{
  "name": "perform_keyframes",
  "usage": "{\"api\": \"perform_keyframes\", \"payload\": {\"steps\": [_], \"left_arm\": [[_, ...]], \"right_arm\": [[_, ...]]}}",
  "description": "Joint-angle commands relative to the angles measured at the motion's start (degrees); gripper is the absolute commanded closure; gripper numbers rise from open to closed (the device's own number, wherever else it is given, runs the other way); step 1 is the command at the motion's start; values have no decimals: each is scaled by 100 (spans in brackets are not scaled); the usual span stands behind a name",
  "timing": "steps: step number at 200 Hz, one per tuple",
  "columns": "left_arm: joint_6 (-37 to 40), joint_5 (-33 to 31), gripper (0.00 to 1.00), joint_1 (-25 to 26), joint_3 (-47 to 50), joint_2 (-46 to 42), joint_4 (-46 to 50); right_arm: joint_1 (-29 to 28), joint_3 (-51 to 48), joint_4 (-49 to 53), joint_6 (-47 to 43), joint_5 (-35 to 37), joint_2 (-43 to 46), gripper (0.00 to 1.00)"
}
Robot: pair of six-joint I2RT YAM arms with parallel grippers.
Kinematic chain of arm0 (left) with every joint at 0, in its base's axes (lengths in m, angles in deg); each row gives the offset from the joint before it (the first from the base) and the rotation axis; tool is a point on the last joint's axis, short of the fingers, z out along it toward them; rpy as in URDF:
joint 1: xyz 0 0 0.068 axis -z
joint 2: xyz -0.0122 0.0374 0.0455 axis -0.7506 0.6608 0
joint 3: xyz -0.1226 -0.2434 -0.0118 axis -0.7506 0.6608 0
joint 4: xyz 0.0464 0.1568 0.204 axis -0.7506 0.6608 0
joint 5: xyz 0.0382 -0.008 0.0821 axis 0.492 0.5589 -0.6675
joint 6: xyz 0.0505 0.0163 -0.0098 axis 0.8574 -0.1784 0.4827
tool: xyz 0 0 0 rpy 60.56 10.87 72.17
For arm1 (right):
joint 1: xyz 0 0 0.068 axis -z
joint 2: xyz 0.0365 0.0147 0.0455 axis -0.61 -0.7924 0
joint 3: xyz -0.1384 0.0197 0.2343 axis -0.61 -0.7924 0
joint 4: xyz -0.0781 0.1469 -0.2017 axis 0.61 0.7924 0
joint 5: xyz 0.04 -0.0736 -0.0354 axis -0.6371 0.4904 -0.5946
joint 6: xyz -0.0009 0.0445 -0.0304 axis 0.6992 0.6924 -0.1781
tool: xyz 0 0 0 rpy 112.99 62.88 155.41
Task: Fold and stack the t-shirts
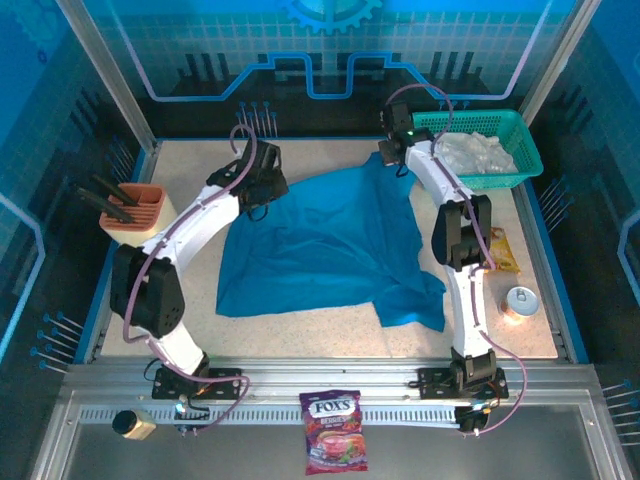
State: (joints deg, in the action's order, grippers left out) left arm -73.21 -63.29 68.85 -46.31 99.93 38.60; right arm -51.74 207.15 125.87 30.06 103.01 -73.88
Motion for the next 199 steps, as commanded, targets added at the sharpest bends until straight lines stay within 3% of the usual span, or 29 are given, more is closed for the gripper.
{"api": "perform_keyframes", "payload": {"steps": [1, 48, 54, 59, 68, 82, 92, 112, 133, 173, 199], "left_arm": [[209, -299, 100, -30, -348, 335, 234], [435, -513, 100, -190, -1329, 1274, 430], [486, -513, 100, -206, -1499, 1425, 443], [536, -487, 100, -218, -1637, 1552, 454], [646, -421, 100, -228, -1875, 1771, 483], [804, -228, 74, -220, -2135, 1966, 485], [870, -91, 56, -215, -2128, 1935, 415], [967, -43, 29, -184, -1711, 1507, 157], [1078, -128, 13, -193, -1229, 957, 128], [1086, -589, 15, -432, -861, 667, 768], [1026, -342, 38, -872, -1053, 1197, 795]], "right_arm": [[-30, 543, -430, -247, 199, -382, 100], [-265, 1599, -722, -702, 437, -1393, 100], [-287, 1732, -750, -743, 524, -1516, 93], [-310, 1849, -769, -757, 582, -1619, 80], [-328, 1971, -749, -749, 601, -1712, 66], [-339, 1996, -681, -664, 539, -1698, 45], [-351, 1917, -594, -562, 459, -1588, 37], [-351, 1375, -447, -290, 338, -1074, 33], [-355, 322, -467, 72, 133, -196, 33], [-425, -2090, -564, 1087, -612, 1696, 38], [-528, -3421, -497, 1703, -1177, 2506, 50]]}}
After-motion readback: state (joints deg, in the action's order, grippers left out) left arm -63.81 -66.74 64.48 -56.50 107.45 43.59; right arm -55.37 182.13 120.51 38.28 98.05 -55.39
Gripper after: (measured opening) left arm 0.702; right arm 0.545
